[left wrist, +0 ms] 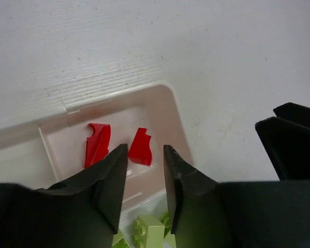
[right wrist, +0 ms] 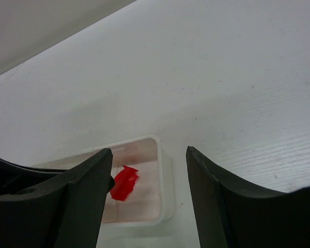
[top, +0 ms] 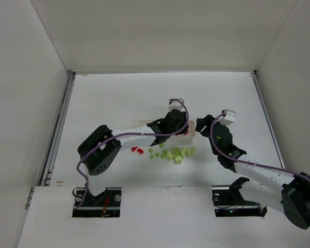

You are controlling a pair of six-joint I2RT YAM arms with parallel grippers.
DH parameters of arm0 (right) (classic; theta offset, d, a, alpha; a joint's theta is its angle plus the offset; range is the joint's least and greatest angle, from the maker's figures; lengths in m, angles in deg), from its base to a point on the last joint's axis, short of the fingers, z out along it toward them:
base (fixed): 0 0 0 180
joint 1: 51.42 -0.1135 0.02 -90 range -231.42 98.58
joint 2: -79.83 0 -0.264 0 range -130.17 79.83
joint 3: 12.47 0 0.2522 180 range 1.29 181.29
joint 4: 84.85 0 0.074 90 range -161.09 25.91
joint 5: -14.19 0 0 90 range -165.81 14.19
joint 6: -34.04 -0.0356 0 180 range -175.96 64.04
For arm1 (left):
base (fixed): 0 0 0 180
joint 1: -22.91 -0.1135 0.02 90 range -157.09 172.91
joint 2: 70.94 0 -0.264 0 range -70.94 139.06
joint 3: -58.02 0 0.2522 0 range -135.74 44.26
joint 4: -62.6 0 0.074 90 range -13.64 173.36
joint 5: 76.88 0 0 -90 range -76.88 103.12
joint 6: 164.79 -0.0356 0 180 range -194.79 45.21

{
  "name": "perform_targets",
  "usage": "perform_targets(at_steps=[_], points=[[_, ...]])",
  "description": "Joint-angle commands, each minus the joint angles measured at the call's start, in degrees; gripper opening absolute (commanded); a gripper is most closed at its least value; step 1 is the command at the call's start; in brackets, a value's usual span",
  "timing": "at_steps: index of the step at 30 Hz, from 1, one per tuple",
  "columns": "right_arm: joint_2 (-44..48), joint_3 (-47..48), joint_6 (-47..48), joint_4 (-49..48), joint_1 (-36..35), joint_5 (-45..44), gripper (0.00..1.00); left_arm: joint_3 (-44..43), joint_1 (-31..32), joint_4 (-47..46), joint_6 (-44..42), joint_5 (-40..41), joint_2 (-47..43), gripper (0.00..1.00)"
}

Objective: Sort the legos into containers by color

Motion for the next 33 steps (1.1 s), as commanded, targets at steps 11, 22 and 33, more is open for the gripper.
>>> perform_targets(at_steps=[11,22,33], points=[[-0.16,2.41,5.38,-4.87,-7.98,4.37,0.36,24.63,1.35,4.40,1.26,19.72,-31.61,0.32],[-24.32,15.68,15.95,-6.90,-29.00,28.64,0.47,41.54,-5.59,26.57,20.43,24.76,-47.48,0.39],[-42.25,26.58,14.19,-6.11,-31.38,29.18,0.60,46.81,-14.37,14.71,17.96,18.08,-46.24,0.42]])
